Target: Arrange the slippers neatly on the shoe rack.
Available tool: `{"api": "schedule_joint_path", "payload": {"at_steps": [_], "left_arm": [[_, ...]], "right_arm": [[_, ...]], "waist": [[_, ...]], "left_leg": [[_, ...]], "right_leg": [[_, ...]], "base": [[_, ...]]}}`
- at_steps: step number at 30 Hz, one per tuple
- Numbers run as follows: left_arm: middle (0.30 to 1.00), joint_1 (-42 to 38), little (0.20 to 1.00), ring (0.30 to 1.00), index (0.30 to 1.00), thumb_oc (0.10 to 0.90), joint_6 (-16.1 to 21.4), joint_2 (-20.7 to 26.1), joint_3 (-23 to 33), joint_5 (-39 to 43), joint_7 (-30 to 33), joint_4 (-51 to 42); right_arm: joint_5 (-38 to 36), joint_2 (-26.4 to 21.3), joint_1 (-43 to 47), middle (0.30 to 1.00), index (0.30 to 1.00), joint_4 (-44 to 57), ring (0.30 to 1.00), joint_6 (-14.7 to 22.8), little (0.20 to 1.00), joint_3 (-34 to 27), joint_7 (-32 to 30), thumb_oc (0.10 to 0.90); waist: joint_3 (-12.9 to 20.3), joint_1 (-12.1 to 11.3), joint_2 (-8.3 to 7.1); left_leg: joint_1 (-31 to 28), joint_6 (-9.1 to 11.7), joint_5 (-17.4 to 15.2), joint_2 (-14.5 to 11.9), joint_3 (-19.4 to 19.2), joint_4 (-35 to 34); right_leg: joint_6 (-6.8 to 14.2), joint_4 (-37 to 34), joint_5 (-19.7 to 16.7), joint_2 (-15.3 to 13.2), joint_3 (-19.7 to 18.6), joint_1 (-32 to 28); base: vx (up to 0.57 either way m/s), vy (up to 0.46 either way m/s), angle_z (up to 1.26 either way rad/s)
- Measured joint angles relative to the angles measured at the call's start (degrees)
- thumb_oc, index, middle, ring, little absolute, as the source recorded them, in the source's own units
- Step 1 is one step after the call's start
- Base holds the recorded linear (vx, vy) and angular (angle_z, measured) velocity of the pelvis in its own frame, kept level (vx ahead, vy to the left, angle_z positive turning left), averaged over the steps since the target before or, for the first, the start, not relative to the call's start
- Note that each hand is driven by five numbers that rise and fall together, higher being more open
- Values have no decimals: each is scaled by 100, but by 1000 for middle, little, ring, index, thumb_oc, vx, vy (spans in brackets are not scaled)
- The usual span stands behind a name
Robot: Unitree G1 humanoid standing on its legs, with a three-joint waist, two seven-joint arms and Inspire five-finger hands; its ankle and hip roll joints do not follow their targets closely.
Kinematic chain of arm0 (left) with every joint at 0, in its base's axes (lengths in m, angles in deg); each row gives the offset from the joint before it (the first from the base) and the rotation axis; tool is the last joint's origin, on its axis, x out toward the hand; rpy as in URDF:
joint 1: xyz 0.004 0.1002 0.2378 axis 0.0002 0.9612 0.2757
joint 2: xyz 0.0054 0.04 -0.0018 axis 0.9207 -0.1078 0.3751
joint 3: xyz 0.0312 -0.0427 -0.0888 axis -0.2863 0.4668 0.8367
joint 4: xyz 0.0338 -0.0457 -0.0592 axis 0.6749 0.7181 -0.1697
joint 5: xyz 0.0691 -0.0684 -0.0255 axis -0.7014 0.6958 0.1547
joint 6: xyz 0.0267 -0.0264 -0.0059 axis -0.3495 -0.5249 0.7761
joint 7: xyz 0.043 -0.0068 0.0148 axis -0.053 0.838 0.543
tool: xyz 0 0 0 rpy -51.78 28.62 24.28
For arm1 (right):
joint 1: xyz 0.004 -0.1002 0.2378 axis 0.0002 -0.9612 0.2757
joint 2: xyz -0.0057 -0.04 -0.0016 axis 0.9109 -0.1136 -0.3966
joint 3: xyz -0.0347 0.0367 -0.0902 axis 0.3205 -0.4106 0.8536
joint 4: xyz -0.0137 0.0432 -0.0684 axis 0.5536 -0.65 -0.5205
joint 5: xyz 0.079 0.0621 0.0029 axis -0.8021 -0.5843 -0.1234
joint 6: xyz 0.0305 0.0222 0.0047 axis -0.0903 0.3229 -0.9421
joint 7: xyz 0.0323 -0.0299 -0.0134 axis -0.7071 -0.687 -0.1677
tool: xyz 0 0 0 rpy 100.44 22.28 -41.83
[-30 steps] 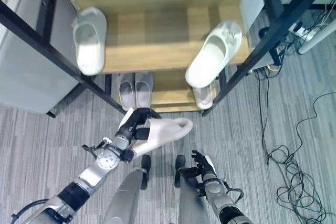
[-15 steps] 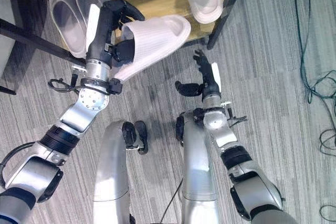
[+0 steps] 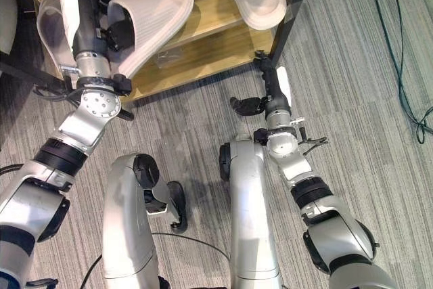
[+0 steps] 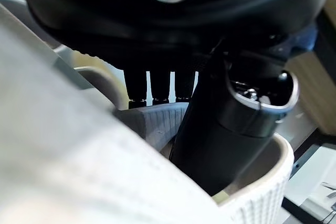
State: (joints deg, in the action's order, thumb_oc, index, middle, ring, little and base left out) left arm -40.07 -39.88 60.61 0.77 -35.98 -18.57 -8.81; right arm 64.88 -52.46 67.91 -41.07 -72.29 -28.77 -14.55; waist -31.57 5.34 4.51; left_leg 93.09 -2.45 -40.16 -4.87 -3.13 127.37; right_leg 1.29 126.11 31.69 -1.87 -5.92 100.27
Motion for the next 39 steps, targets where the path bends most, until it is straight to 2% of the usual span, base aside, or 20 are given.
{"api": "schedule_joint_path", "payload": {"at_steps": [4, 6, 7, 8, 14, 19, 20, 24, 32, 39], "left_arm": [[300, -486, 300, 300, 300, 400, -2, 69, -141, 69, 189, 236], [300, -585, 300, 300, 300, 400, 2, 151, -166, 73, 208, 402], [300, -619, 300, 300, 300, 400, 1, 277, -163, 76, 223, 492], [300, -634, 300, 300, 300, 400, 1, 371, -166, 76, 231, 573], [300, -960, 300, 300, 300, 400, -85, 355, -488, 108, 182, 1134], [300, -1051, 300, 300, 300, 400, -121, 331, -583, 284, 101, 1466], [300, -1112, 300, 300, 300, 400, -250, 136, -587, 279, 84, 1561], [300, -1144, 300, 300, 300, 400, -304, -106, -644, 273, 55, 1590], [300, -1189, 300, 300, 300, 400, -384, -171, -659, 220, -54, 1774], [300, -1240, 300, 300, 300, 400, -505, -453, -664, 218, -171, 2311]], "right_arm": [[28, -41, -55, 900, 900, 2, 900, -58, 900, -12, 42, 800], [199, -80, -442, 900, 900, 210, 900, -10, 900, 135, 291, 800], [289, -49, -810, 900, 900, 365, 900, 62, 900, 340, 438, 800], [255, 91, -1154, 900, 900, 439, 900, 67, 900, 360, 484, 800], [273, 124, -1898, 900, 900, 440, 900, 39, 900, 343, 525, 800], [280, 152, -1945, 900, 900, 425, 900, 40, 900, 353, 543, 800], [280, 166, -1937, 900, 900, 383, 900, 36, 900, 360, 552, 800], [280, 146, -1904, 900, 900, 287, 900, 42, 900, 391, 555, 800], [279, 144, -1874, 900, 900, 203, 900, 34, 900, 465, 558, 800], [273, 139, -1860, 900, 900, 154, 900, 15, 900, 532, 553, 800]], "waist": [[-10, 22, -37], [4, 135, -150], [5, 197, -324], [15, 280, -408], [10, 422, -403], [8, 422, -377], [5, 413, -351], [-1, 425, -309], [-1, 419, -301], [-1, 426, -301]], "left_leg": [[-105, -49, -133, -9, 16, 139], [-280, -23, -219, -7, 11, 158], [-423, -53, -313, -25, 10, 159], [-494, -45, -365, -25, 14, 160], [-559, -132, -520, -110, -96, 279], [-626, -73, -592, -109, -114, 321], [-625, -82, -625, -103, -117, 375], [-624, -108, -668, -102, -121, 454], [-668, -86, -704, -99, -110, 556], [-723, -81, -712, -102, -110, 637]], "right_leg": [[86, 87, 122, 29, -3, -136], [150, 117, 236, 32, -18, -330], [115, 123, 305, 40, -16, -448], [148, 119, 352, 81, -17, -518], [167, 212, 417, 100, -104, -521], [161, 311, 502, 112, -134, -520], [193, 368, 556, 107, -139, -520], [184, 426, 564, 99, -146, -537], [150, 562, 603, 88, -148, -544], [160, 631, 610, 91, -160, -598]], "base": [[14, 22, 0], [11, 11, 2], [24, 31, -6], [16, 22, -8], [8, 3, -5], [13, 8, 1], [22, 23, 3], [0, 0, 0], [0, 0, 0], [0, 0, 0]]}}
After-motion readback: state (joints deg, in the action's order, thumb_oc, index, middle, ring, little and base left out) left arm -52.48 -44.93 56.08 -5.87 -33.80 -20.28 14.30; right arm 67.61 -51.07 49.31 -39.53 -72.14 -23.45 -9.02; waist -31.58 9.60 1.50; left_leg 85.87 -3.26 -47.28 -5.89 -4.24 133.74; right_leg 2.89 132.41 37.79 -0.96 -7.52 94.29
